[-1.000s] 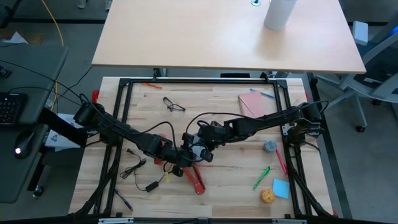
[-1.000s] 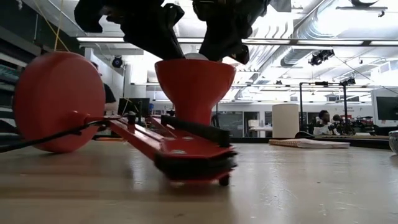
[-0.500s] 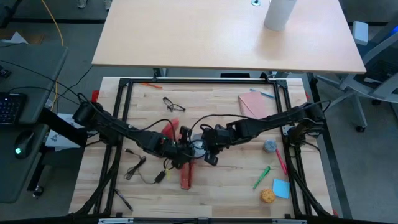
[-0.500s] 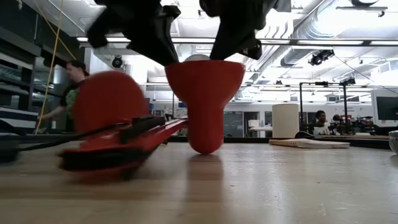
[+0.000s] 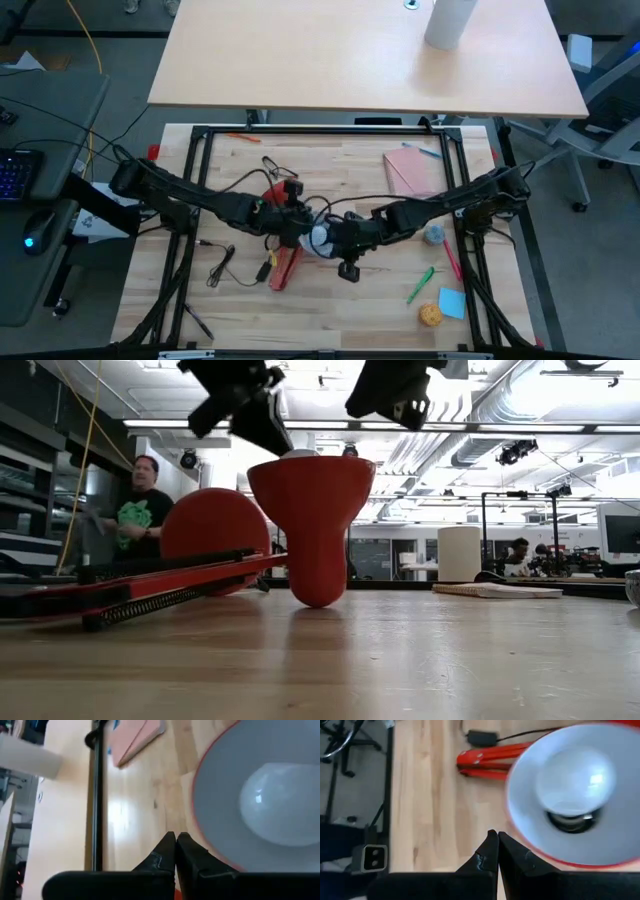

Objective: Screw lightbulb
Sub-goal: Insert the lightbulb into the lamp

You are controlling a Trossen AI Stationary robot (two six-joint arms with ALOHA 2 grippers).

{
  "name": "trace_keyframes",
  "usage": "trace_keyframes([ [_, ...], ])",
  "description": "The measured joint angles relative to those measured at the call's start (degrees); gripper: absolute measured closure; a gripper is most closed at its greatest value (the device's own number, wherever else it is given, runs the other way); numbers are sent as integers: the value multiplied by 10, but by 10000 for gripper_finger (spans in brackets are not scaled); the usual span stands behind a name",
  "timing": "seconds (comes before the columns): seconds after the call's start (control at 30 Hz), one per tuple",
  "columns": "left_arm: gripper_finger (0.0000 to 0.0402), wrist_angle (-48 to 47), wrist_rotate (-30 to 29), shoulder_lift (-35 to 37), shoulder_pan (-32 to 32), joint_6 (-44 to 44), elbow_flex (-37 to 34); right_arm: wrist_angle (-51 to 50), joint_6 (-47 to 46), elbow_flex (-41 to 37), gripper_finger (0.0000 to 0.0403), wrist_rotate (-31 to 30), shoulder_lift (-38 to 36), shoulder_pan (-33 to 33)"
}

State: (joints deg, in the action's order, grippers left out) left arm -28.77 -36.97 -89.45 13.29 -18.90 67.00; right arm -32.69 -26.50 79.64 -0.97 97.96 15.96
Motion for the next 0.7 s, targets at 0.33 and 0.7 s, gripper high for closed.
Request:
trace_keyframes([
  [0.33, 402, -40, 108, 55, 23, 178, 0, -10, 47, 0, 403, -13, -28, -59],
  [0.7, 402, 81, 86, 44, 110, 285, -67, 9, 119, 0, 403, 61, -23, -126],
])
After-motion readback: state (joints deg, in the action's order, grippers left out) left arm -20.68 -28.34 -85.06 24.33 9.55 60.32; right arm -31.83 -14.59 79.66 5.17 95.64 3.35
